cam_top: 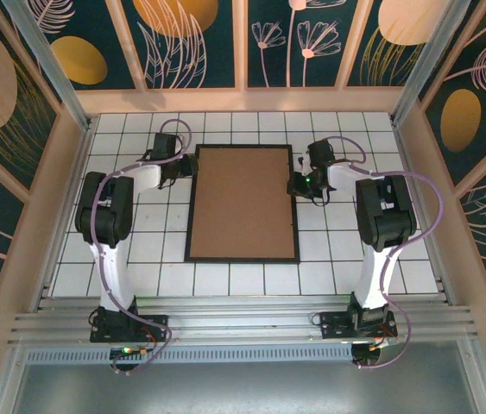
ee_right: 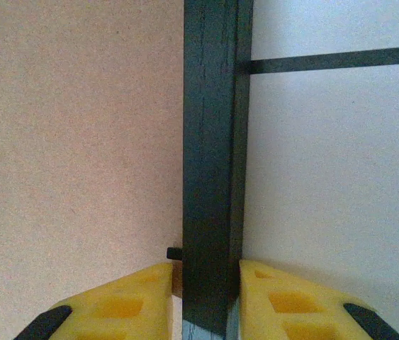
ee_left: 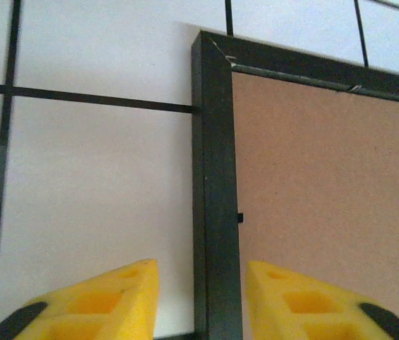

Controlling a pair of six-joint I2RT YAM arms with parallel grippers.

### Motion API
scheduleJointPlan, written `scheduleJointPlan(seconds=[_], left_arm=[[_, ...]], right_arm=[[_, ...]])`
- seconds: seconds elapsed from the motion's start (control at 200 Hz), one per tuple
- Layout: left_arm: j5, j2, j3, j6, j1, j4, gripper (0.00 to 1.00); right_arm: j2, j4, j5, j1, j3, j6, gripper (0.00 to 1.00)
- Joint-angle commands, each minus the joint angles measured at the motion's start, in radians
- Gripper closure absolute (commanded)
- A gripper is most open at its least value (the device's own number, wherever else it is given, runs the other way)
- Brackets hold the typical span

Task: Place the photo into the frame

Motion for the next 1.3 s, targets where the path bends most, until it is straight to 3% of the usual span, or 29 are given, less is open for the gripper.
scheduleJointPlan(seconds=[0.0, 0.185, 0.55, 1.296], left_arm=[[0.024, 0.053, 0.064, 0.023, 0.003, -0.078, 0.66], [0.031, 0.102, 0.117, 0.033, 0.003, -0.109, 0.72], [0.063, 0.146, 0.136, 0.08, 0.001, -0.15, 0.72], [-0.081, 0.231, 0.261, 0.191, -0.092, -0.34, 0.62]], right_arm=[[0.024, -0.017, 0.045, 0.005, -0.008, -0.033, 0.73], [0.025, -0.019, 0.044, 0.004, -0.006, -0.04, 0.73], [0.032, -0.024, 0.041, 0.001, -0.002, -0.047, 0.74], [0.064, -0.048, 0.076, 0.029, 0.015, -0.075, 0.75]])
